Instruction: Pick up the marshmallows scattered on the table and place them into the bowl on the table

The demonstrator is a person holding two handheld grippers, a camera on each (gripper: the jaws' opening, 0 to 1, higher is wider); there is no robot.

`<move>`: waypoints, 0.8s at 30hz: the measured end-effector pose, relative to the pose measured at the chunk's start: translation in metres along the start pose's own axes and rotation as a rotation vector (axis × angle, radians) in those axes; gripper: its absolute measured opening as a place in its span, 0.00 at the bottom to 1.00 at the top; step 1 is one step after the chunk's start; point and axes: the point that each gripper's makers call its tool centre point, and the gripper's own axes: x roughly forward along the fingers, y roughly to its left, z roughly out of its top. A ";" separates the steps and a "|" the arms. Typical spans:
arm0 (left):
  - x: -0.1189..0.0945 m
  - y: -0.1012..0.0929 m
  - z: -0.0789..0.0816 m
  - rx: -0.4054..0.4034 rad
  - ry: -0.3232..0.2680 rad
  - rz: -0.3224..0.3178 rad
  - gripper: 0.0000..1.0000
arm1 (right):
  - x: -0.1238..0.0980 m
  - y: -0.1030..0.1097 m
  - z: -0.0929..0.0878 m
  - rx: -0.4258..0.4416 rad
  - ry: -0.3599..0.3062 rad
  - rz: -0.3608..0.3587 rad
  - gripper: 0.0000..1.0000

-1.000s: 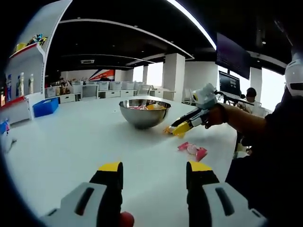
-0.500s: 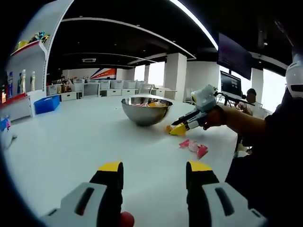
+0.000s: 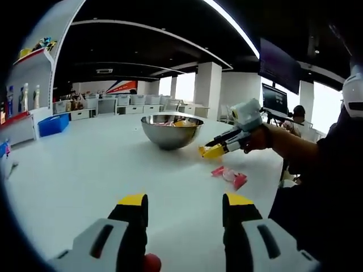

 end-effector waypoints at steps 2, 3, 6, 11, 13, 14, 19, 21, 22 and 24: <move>0.001 -0.001 0.000 0.001 0.001 -0.002 0.53 | -0.003 0.002 0.004 0.005 -0.013 0.008 0.26; 0.001 -0.001 0.000 0.001 0.002 -0.003 0.53 | -0.005 0.004 0.006 0.006 -0.020 0.014 0.26; 0.002 -0.003 0.000 0.002 0.004 -0.005 0.53 | -0.012 0.011 0.015 0.003 -0.044 0.037 0.26; 0.002 -0.003 -0.002 0.001 0.006 -0.005 0.52 | -0.020 0.015 0.031 0.001 -0.078 0.054 0.26; 0.002 -0.003 -0.002 0.000 0.008 -0.006 0.52 | -0.023 0.016 0.034 0.001 -0.086 0.057 0.26; 0.002 -0.004 -0.003 0.000 0.008 -0.007 0.52 | -0.024 0.016 0.036 0.001 -0.090 0.059 0.26; 0.001 -0.005 -0.003 -0.001 0.008 -0.007 0.52 | -0.028 0.017 0.047 -0.010 -0.107 0.061 0.26; 0.001 -0.004 -0.004 -0.001 0.008 -0.006 0.52 | -0.030 0.017 0.051 -0.016 -0.112 0.060 0.26; 0.001 -0.004 -0.004 -0.002 0.008 -0.005 0.52 | -0.030 0.016 0.052 -0.017 -0.114 0.060 0.26; 0.001 -0.004 -0.004 -0.003 0.007 -0.004 0.51 | -0.031 0.016 0.054 -0.019 -0.116 0.060 0.26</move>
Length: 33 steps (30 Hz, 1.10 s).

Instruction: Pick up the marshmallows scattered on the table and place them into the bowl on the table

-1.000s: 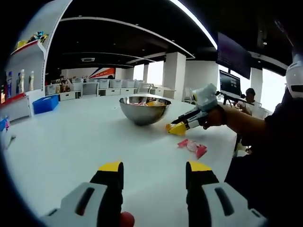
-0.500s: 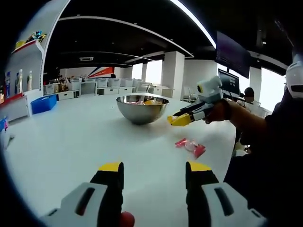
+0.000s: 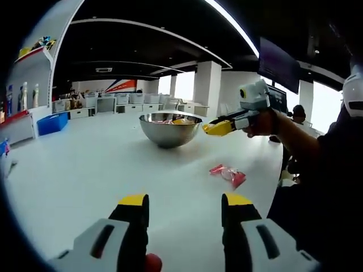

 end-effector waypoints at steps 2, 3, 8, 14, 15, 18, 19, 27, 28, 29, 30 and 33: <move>0.000 0.000 0.000 0.000 0.001 -0.001 0.51 | 0.000 -0.002 0.005 -0.009 -0.003 -0.001 0.26; 0.001 0.000 0.000 0.000 0.002 -0.002 0.51 | -0.001 -0.004 0.007 -0.010 -0.006 -0.002 0.26; 0.001 -0.001 -0.001 0.000 0.002 -0.004 0.51 | -0.001 -0.010 0.017 -0.017 -0.018 -0.010 0.26; 0.000 0.002 -0.002 -0.001 0.004 0.002 0.51 | 0.000 -0.016 0.024 -0.017 -0.032 -0.018 0.26; 0.000 0.002 -0.002 -0.001 0.004 0.002 0.50 | 0.000 -0.017 0.025 -0.019 -0.035 -0.018 0.26; 0.000 0.002 -0.001 0.000 0.001 0.003 0.50 | 0.001 -0.019 0.030 -0.019 -0.046 -0.018 0.26; 0.000 0.002 0.000 -0.001 0.000 0.003 0.50 | 0.001 -0.021 0.032 -0.018 -0.048 -0.020 0.26; 0.000 0.001 -0.001 -0.001 0.000 0.003 0.49 | 0.005 -0.033 0.039 -0.042 -0.064 -0.047 0.26; -0.001 0.001 -0.001 -0.001 0.000 0.002 0.49 | 0.006 -0.033 0.040 -0.046 -0.065 -0.049 0.26; -0.001 0.001 -0.001 -0.002 0.001 0.003 0.48 | 0.008 -0.034 0.040 -0.048 -0.065 -0.050 0.26; -0.001 0.001 -0.001 -0.001 0.002 0.003 0.48 | 0.009 -0.034 0.039 -0.049 -0.064 -0.050 0.26; -0.001 0.001 -0.001 -0.001 0.000 0.005 0.48 | 0.013 -0.035 0.040 -0.051 -0.061 -0.050 0.26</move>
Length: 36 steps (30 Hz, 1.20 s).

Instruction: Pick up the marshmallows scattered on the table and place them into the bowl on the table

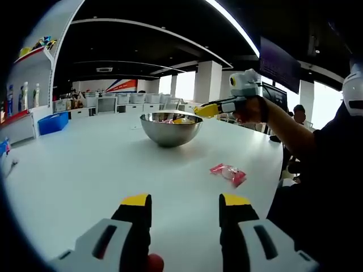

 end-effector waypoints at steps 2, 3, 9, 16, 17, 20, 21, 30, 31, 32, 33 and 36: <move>0.000 -0.001 0.001 0.000 -0.002 -0.004 0.47 | 0.003 -0.001 0.001 -0.004 0.001 -0.002 0.26; 0.000 -0.002 0.001 -0.001 -0.002 -0.006 0.47 | 0.005 -0.002 0.001 -0.006 0.002 -0.003 0.26; 0.001 -0.003 0.000 0.000 0.001 -0.009 0.47 | 0.014 -0.016 0.004 -0.005 0.004 -0.028 0.26; 0.000 -0.001 -0.001 -0.002 0.001 -0.005 0.47 | 0.023 -0.023 0.007 -0.021 0.013 -0.030 0.26; 0.000 -0.001 -0.002 -0.002 0.002 -0.005 0.46 | 0.025 -0.024 0.007 -0.022 0.015 -0.031 0.26; 0.002 -0.004 -0.002 0.001 0.004 -0.013 0.46 | 0.030 -0.030 0.005 -0.025 0.024 -0.041 0.26; 0.002 -0.005 -0.001 0.002 0.003 -0.015 0.46 | 0.032 -0.032 0.005 -0.025 0.026 -0.043 0.26; 0.001 -0.005 -0.001 0.002 0.004 -0.013 0.46 | 0.049 -0.043 -0.002 -0.014 0.042 -0.047 0.26; 0.001 -0.005 -0.001 0.003 0.004 -0.013 0.46 | 0.049 -0.044 -0.003 -0.013 0.045 -0.048 0.26; 0.002 -0.005 -0.001 0.003 0.005 -0.014 0.46 | 0.049 -0.045 -0.004 -0.011 0.047 -0.048 0.26; 0.002 -0.006 -0.001 0.003 0.005 -0.015 0.46 | 0.050 -0.045 -0.004 -0.009 0.049 -0.049 0.26; 0.003 -0.006 -0.001 0.001 0.006 -0.017 0.46 | 0.049 -0.045 -0.005 0.002 0.050 -0.047 0.26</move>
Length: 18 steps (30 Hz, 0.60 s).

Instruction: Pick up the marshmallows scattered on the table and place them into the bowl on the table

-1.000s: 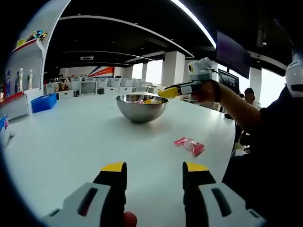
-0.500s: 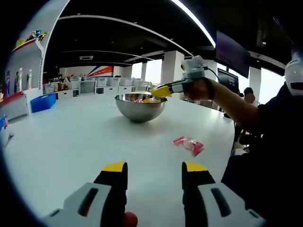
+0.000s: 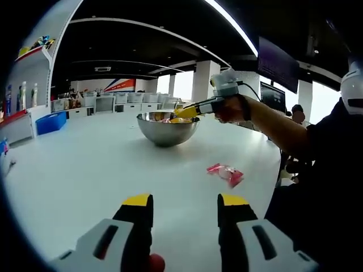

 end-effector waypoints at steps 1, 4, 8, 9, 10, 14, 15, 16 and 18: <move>0.000 0.000 0.000 0.000 0.001 0.000 0.45 | 0.000 0.000 0.000 0.002 -0.001 0.000 0.27; 0.001 0.000 0.000 -0.002 0.001 -0.002 0.45 | -0.002 0.003 0.003 0.011 -0.012 0.003 0.28; 0.002 -0.001 -0.001 -0.001 0.002 -0.004 0.45 | -0.005 0.006 0.009 0.011 -0.033 0.012 0.35; 0.002 -0.002 -0.001 -0.002 0.002 -0.005 0.45 | -0.005 0.007 0.010 0.010 -0.035 0.010 0.35; 0.002 -0.002 -0.001 -0.002 0.002 -0.005 0.45 | -0.006 0.007 0.010 0.010 -0.035 0.009 0.35; 0.002 -0.002 -0.001 -0.002 0.002 -0.003 0.45 | -0.010 0.005 0.012 0.013 -0.045 0.000 0.35; 0.002 -0.001 -0.001 -0.001 0.003 -0.003 0.45 | -0.010 0.004 0.012 0.014 -0.047 -0.003 0.35; 0.002 -0.002 -0.001 -0.001 0.003 -0.004 0.45 | -0.011 0.004 0.013 0.016 -0.050 -0.004 0.35; 0.002 -0.002 -0.001 -0.001 0.004 -0.005 0.45 | -0.013 0.004 0.013 0.018 -0.053 -0.005 0.35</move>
